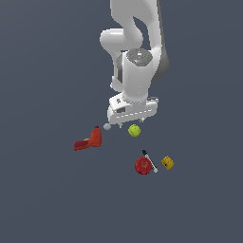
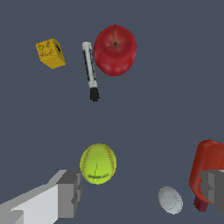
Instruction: Pick up a designated object from a clutter of objects.
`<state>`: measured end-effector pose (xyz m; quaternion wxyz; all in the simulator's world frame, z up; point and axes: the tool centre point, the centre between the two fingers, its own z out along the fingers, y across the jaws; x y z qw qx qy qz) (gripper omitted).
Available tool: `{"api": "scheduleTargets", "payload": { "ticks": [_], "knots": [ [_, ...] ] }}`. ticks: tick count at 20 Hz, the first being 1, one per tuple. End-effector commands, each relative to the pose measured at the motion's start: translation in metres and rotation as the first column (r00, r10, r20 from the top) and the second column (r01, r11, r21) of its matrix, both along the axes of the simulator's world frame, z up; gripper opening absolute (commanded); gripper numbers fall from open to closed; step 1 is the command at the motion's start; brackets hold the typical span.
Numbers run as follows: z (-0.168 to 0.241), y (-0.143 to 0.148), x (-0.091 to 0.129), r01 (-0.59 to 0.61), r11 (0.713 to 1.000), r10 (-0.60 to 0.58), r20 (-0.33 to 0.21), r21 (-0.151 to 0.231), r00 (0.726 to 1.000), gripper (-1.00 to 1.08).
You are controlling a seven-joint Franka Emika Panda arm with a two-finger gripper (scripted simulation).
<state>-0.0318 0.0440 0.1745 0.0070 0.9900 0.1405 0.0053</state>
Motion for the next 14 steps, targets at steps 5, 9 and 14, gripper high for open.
{"api": "scheduleTargets", "payload": {
  "ticks": [5,9,14],
  "knots": [
    [-0.048,0.016,-0.028,-0.108,0.994,0.108,-0.007,0.005,0.994,1.0],
    [-0.067,0.023,-0.042,-0.152,0.988,0.152,-0.01,0.008,0.988,1.0],
    [-0.08,0.027,-0.053,-0.184,0.983,0.184,-0.012,0.011,0.983,1.0]
  ]
}}
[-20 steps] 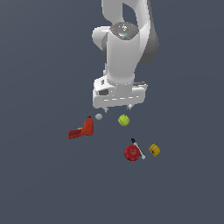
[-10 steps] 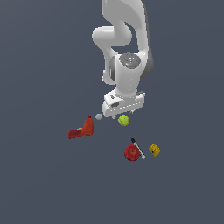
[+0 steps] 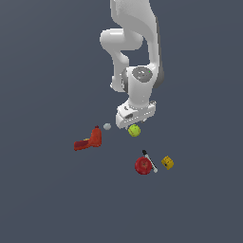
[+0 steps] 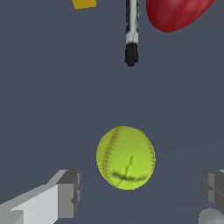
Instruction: Pick up a designated object from a clutter of objects.
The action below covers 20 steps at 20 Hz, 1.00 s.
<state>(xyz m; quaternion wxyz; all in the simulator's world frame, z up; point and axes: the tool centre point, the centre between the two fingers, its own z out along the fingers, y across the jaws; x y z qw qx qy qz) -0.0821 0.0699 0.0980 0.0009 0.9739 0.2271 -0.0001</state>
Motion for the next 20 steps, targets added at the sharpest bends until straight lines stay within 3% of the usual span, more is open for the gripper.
{"api": "scheduleTargets", "payload": {
  "ticks": [1,10,20],
  "knots": [
    [-0.005,0.002,-0.004,-0.013,1.0,0.013,0.0,0.001,1.0,1.0],
    [-0.012,0.002,-0.005,-0.015,1.0,0.015,-0.001,0.002,1.0,1.0],
    [-0.049,0.002,-0.006,-0.017,1.0,0.017,-0.001,0.002,1.0,1.0]
  ]
}}
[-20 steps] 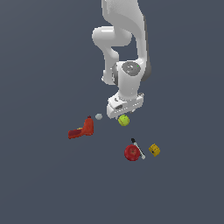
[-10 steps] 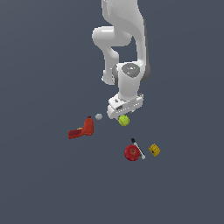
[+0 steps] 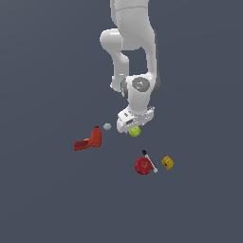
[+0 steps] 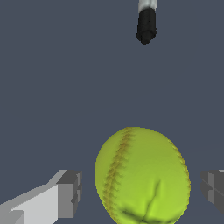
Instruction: Pick up a designated object from a clutter of objects.
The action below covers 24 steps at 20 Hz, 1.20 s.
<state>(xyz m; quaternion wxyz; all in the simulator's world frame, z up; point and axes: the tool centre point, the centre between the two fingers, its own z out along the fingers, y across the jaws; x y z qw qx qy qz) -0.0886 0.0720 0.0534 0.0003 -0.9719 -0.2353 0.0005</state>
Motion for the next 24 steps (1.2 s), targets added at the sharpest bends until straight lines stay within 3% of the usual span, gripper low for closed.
{"api": "scheduleTargets", "payload": {
  "ticks": [1,5,6,24],
  "knots": [
    [-0.007,0.0,0.0,-0.001,1.0,0.001,0.001,0.0,1.0,1.0],
    [-0.011,0.0,0.0,-0.001,1.0,0.001,0.001,0.0,1.0,1.0],
    [-0.011,0.0,0.0,-0.001,1.0,0.001,0.001,0.0,1.0,-1.0],
    [0.005,0.004,0.001,0.0,1.0,0.0,0.003,0.0,1.0,-1.0]
  ]
}}
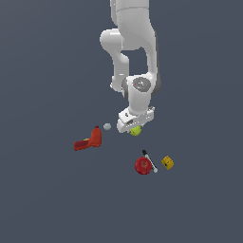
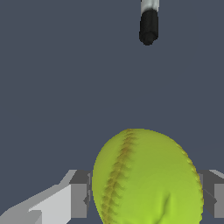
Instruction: Pick up a designated object from a clutter of objects.
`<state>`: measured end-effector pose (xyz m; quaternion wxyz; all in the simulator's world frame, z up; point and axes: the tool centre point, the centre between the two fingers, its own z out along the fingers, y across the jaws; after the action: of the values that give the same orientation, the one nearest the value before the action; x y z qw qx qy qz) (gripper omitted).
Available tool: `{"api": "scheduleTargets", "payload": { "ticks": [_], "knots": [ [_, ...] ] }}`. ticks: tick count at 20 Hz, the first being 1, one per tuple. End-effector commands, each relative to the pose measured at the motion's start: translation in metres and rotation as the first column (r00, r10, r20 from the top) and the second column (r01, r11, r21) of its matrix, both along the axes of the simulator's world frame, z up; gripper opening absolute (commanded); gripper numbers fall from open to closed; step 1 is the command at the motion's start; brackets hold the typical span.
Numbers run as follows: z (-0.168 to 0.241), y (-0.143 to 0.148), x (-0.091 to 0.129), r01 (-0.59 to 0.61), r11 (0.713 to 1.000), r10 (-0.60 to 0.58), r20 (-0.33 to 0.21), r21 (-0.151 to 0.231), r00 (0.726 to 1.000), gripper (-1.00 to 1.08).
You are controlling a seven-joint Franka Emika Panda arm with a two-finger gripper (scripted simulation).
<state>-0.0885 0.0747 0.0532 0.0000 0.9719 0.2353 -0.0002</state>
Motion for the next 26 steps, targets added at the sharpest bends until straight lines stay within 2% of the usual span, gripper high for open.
{"api": "scheduleTargets", "payload": {
  "ticks": [1,10,26],
  "knots": [
    [0.009,0.003,0.001,0.0,1.0,0.0,0.002,0.0,1.0,-1.0],
    [0.066,0.02,0.002,-0.001,1.0,0.001,0.002,0.0,1.0,-1.0],
    [0.213,0.065,0.008,-0.002,1.0,0.002,0.001,0.001,1.0,-1.0]
  ]
}}
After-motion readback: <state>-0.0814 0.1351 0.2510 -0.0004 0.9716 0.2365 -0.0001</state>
